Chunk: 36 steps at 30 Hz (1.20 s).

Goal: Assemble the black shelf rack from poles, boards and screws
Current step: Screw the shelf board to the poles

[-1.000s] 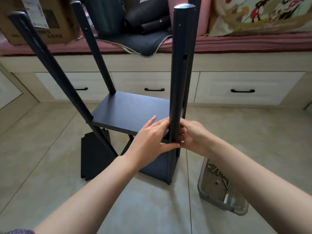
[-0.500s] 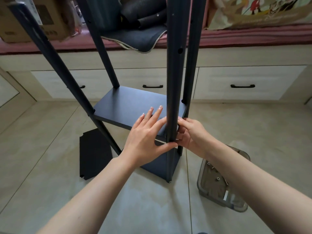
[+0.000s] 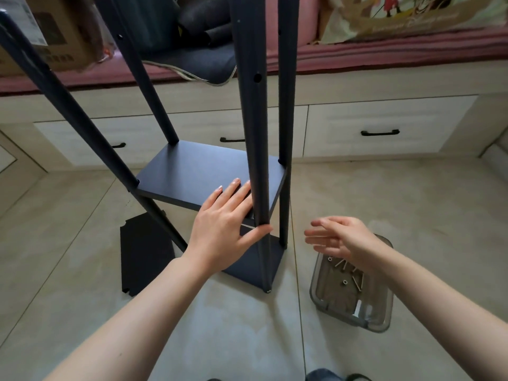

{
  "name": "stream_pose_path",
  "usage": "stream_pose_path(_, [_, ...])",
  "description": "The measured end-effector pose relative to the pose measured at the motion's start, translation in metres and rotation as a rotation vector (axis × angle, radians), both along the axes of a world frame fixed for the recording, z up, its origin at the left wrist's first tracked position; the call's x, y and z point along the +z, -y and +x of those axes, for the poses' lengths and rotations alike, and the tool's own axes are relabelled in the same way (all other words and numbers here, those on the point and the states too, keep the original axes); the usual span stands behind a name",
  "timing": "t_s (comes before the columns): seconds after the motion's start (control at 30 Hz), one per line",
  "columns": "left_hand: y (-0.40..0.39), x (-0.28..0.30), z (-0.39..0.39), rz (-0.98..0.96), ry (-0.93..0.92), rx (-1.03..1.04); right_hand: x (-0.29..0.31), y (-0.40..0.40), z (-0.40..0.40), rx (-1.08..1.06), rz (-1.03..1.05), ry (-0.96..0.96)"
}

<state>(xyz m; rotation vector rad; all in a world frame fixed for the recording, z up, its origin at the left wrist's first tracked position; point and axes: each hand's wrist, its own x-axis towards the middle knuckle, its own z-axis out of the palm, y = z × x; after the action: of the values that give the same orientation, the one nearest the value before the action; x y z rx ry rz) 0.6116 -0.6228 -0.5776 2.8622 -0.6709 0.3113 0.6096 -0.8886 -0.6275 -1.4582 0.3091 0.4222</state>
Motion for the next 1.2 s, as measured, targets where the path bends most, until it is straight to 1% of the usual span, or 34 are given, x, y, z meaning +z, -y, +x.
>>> stream_pose_path(0.2, [0.003,0.000,-0.002,0.016,0.036,0.008,-0.075,0.042,-0.016,-0.022,-0.372,-0.165])
stream_pose_path(0.4, [0.005,-0.003,-0.001,-0.004,0.066,0.001,-0.128,0.044,-0.012,0.249,-0.885,-0.157])
stream_pose_path(0.5, [0.004,-0.005,0.000,-0.026,0.097,-0.013,-0.146,0.044,-0.010,0.286,-1.011,-0.141])
stream_pose_path(0.67, [0.004,-0.010,0.002,-0.053,0.157,-0.032,-0.172,0.046,-0.006,0.277,-1.079,-0.152])
stream_pose_path(0.77, [0.005,-0.011,0.003,-0.047,0.145,-0.031,-0.183,0.046,-0.005,0.269,-1.084,-0.178])
stream_pose_path(0.9, [0.004,-0.012,0.003,-0.029,0.136,-0.025,-0.191,0.046,-0.005,0.229,-1.086,-0.153])
stream_pose_path(1.0, [0.005,-0.013,0.003,-0.029,0.137,-0.025,-0.195,0.046,-0.001,0.180,-1.050,-0.165])
stream_pose_path(1.1, [0.005,-0.013,0.002,-0.036,0.138,-0.023,-0.194,0.045,0.001,0.204,-1.053,-0.164])
stream_pose_path(1.2, [0.006,-0.014,0.003,-0.043,0.139,-0.023,-0.186,0.046,-0.001,0.217,-1.039,-0.108])
